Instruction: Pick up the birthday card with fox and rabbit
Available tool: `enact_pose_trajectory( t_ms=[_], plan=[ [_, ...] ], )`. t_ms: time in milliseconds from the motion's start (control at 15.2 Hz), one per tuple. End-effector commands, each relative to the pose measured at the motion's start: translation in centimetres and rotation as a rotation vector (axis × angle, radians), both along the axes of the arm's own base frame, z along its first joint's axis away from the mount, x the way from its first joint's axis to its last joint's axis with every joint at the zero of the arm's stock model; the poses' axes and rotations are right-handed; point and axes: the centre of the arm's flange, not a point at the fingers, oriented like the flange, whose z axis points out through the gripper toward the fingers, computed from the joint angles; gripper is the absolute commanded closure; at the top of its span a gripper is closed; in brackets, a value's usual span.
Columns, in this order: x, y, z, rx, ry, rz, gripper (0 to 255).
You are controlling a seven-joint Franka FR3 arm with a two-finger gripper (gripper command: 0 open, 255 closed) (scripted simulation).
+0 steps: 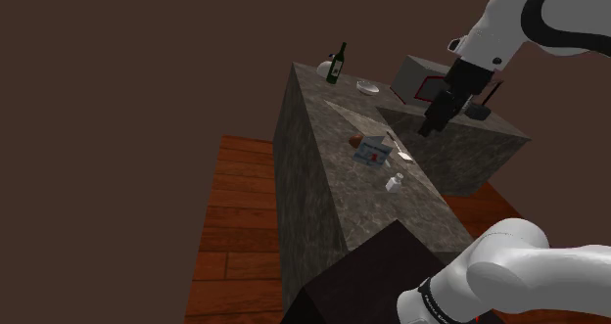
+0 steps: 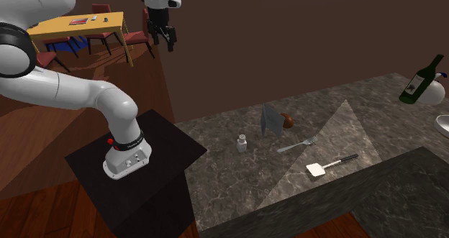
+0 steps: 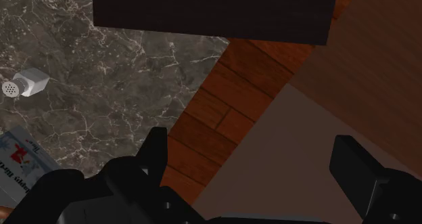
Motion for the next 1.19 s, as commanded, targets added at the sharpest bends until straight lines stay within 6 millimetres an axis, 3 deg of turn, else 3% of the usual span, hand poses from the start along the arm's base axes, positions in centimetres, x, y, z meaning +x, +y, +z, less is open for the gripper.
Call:
enact_pose_trajectory(
  t_ms=[0, 1122],
  plan=[
    [0.0, 0.0, 0.0, 0.000, 0.000, 0.000, 0],
    [13.8, -11.7, -12.5, -0.040, -0.006, -0.165, 0]
  ],
)
